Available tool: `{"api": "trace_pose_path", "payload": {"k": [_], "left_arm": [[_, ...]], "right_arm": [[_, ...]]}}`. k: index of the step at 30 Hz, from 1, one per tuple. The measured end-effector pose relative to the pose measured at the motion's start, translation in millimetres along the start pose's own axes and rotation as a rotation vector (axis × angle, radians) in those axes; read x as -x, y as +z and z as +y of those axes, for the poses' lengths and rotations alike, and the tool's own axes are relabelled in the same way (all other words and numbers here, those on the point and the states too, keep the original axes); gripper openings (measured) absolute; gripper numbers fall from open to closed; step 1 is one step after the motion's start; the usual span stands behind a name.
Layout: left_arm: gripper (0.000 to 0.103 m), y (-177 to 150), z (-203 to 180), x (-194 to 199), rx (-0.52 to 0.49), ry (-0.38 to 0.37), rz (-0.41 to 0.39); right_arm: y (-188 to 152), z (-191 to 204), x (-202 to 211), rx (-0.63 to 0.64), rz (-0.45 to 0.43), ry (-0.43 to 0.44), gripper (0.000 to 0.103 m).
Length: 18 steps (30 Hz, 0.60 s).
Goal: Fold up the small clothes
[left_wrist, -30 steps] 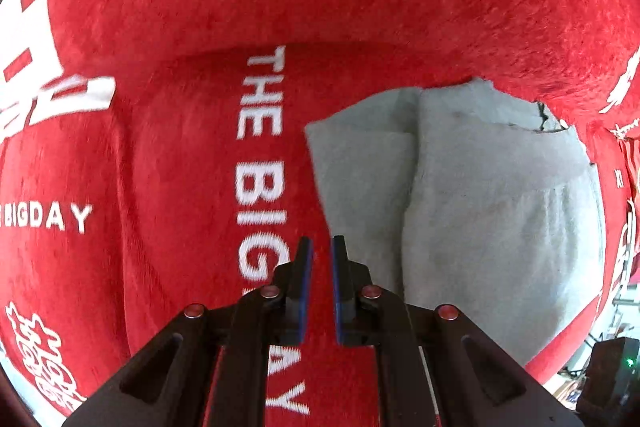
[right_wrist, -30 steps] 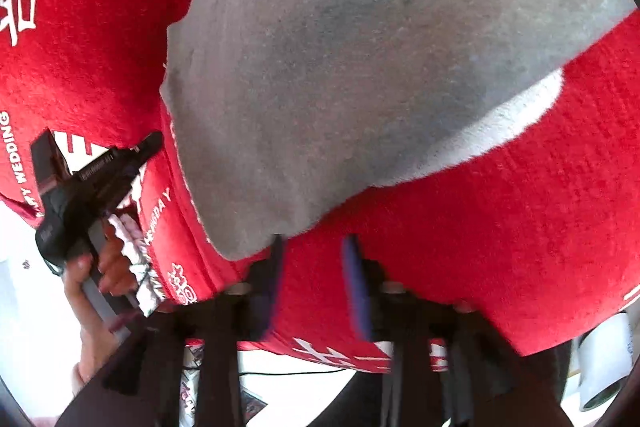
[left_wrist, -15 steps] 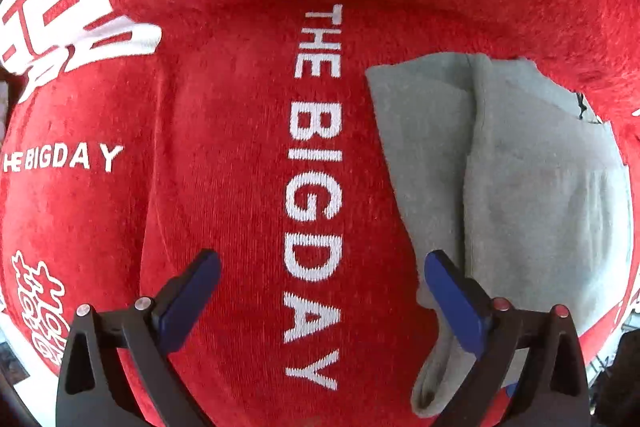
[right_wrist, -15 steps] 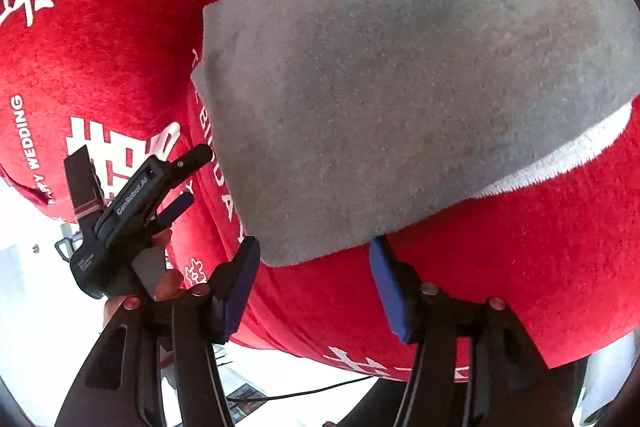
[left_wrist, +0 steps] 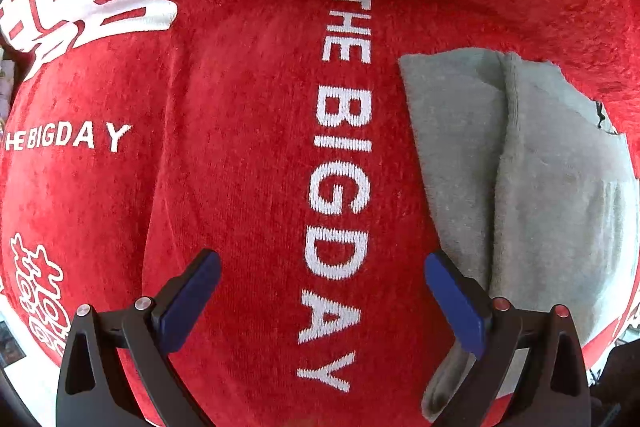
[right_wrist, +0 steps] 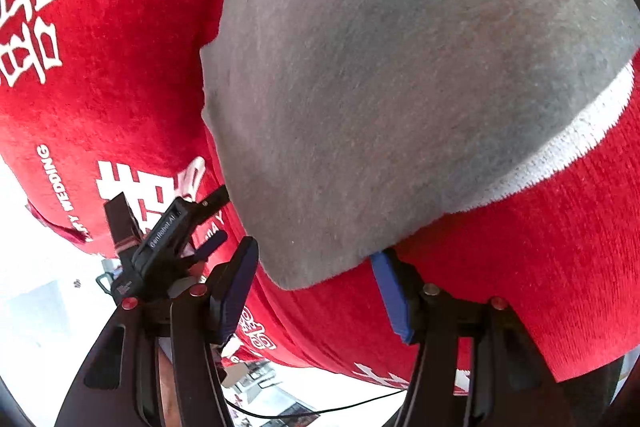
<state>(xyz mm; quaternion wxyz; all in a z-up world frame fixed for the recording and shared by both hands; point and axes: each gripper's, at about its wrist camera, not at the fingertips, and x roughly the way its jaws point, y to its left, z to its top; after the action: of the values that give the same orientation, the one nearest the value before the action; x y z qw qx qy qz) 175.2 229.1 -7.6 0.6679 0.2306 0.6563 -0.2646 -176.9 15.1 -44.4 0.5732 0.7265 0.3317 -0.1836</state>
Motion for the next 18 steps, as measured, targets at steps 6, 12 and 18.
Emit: {"api": "trace_pose_path", "payload": {"k": [6, 12, 18], "left_arm": [[0.102, 8.1, 2.8, -18.8, 0.022, -0.086, 0.047], [0.102, 7.1, 7.6, -12.9, 0.001, -0.196, 0.032], [0.102, 13.1, 0.9, -14.2, -0.003, -0.321, 0.063]], "right_arm": [[4.5, -5.2, 4.0, -0.026, -0.021, 0.046, 0.065], [9.1, 4.0, -6.5, -0.034, -0.040, 0.075, 0.067], [12.7, 5.3, -17.2, -0.087, -0.062, 0.124, 0.055]]}}
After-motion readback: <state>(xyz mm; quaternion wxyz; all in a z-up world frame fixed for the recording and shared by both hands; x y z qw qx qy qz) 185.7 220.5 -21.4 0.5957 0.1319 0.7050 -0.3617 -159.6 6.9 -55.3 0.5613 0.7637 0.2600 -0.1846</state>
